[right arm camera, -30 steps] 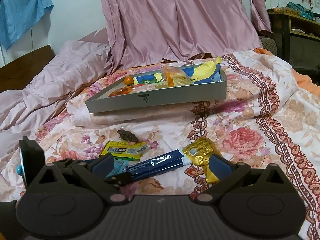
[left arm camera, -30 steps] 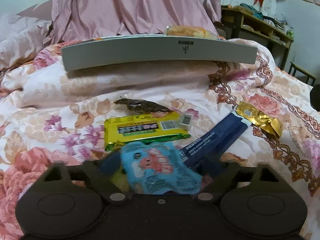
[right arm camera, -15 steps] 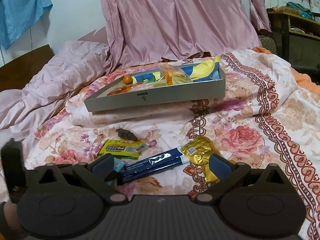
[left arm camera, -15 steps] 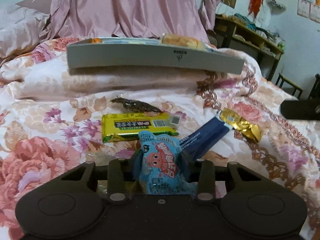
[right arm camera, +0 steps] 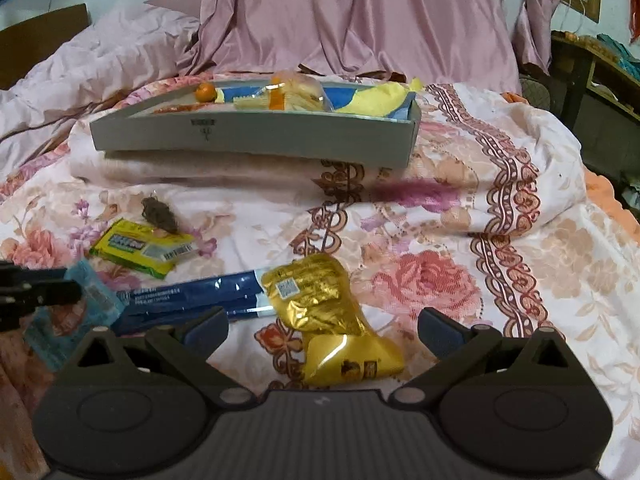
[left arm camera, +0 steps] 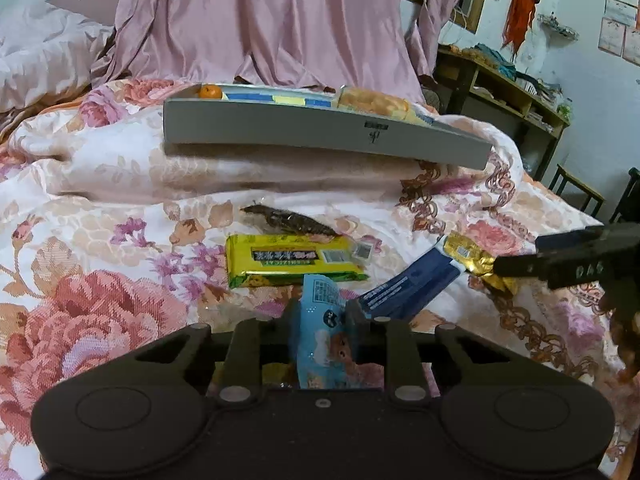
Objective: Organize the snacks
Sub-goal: 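Grasp the gold foil packet with the right tool while the left tool lifts the blue packet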
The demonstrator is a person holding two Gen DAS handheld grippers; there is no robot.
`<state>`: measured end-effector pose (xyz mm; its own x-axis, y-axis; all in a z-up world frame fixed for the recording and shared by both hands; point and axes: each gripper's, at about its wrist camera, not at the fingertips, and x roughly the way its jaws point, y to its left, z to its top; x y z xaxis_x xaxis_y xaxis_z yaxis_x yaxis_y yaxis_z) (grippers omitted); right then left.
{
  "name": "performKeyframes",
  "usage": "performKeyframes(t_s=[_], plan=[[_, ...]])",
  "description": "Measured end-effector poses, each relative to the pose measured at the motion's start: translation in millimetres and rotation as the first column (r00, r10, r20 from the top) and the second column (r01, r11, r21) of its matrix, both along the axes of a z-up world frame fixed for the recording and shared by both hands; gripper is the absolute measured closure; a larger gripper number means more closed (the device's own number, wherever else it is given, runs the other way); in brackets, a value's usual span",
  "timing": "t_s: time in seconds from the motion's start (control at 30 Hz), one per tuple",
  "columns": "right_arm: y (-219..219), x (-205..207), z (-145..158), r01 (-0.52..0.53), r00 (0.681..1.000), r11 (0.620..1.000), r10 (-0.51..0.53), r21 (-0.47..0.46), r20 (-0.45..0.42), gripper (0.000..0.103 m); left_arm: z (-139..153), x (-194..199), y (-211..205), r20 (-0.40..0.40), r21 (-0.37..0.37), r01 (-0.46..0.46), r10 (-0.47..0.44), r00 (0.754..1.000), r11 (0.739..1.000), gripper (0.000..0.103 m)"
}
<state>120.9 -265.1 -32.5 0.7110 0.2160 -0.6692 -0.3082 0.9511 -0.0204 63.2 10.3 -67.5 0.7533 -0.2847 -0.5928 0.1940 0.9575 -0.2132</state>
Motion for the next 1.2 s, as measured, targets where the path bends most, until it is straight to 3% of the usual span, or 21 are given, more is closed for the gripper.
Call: performKeyframes(t_s=[0.2, 0.33, 0.4, 0.47, 0.53, 0.67, 0.77, 0.8, 0.83, 0.87, 0.93, 1.0, 1.07, 1.2], plan=[[2, -1, -2, -0.009, 1.0, 0.999, 0.01, 0.031, -0.009, 0.0, -5, 0, -3, -0.046, -0.034, 0.017, -0.018, 0.999, 0.999, 0.068], [4, 3, -5, -0.019, 1.0, 1.0, 0.02, 0.016, -0.013, 0.0, -15, 0, -12, -0.119, -0.091, 0.058, -0.068, 0.99, 0.994, 0.047], [5, 8, -7, -0.03, 1.0, 1.0, 0.03, -0.006, -0.01, 0.0, -18, -4, -22, -0.105, -0.04, 0.083, -0.086, 0.991, 0.996, 0.047], [7, 15, -11, -0.05, 0.999, 0.998, 0.05, -0.038, -0.012, 0.0, -19, -4, -27, -0.098, -0.012, 0.092, -0.093, 0.991, 0.996, 0.056], [10, 25, -16, -0.081, 0.996, 0.994, 0.079, -0.066, -0.037, 0.0, -19, -4, -27, -0.097, -0.007, 0.092, -0.092, 0.991, 0.996, 0.065], [22, 45, -35, -0.202, 0.976, 0.966, 0.183, -0.162, -0.121, 0.001, -19, -7, -29, -0.102, -0.005, 0.09, -0.09, 0.991, 0.996, 0.069], [11, 52, -37, -0.206, 0.967, 0.976, 0.192, -0.066, -0.168, 0.018, -16, -14, -32, -0.104, 0.01, 0.079, -0.077, 0.992, 0.997, 0.069], [9, 50, -36, -0.207, 0.967, 0.977, 0.196, -0.05, -0.163, 0.03, -16, -16, -33, -0.107, 0.019, 0.076, -0.073, 0.992, 0.997, 0.067], [8, 48, -34, -0.209, 0.966, 0.977, 0.201, -0.036, -0.162, 0.04, -16, -18, -33, -0.11, 0.026, 0.069, -0.065, 0.992, 0.997, 0.065], [8, 45, -34, -0.21, 0.965, 0.977, 0.204, -0.022, -0.164, 0.044, -15, -18, -34, -0.114, 0.017, 0.063, -0.061, 0.992, 0.998, 0.057], [9, 41, -33, -0.206, 0.966, 0.979, 0.203, -0.002, -0.163, 0.058, -17, -19, -36, -0.131, -0.008, 0.083, -0.083, 0.988, 0.997, 0.052], [7, 39, -31, -0.193, 0.968, 0.981, 0.193, 0.018, -0.162, 0.059, -17, -25, -42, -0.126, 0.006, 0.105, -0.104, 0.987, 0.994, 0.053], [2, 37, -29, -0.174, 0.97, 0.983, 0.182, 0.059, -0.163, 0.06, -17, -29, -47, -0.115, 0.019, 0.117, -0.114, 0.987, 0.993, 0.062], [-8, 32, -25, -0.141, 0.975, 0.983, 0.158, 0.113, -0.156, 0.061, -17, -29, -48, -0.111, -0.003, 0.124, -0.124, 0.986, 0.992, 0.069]])
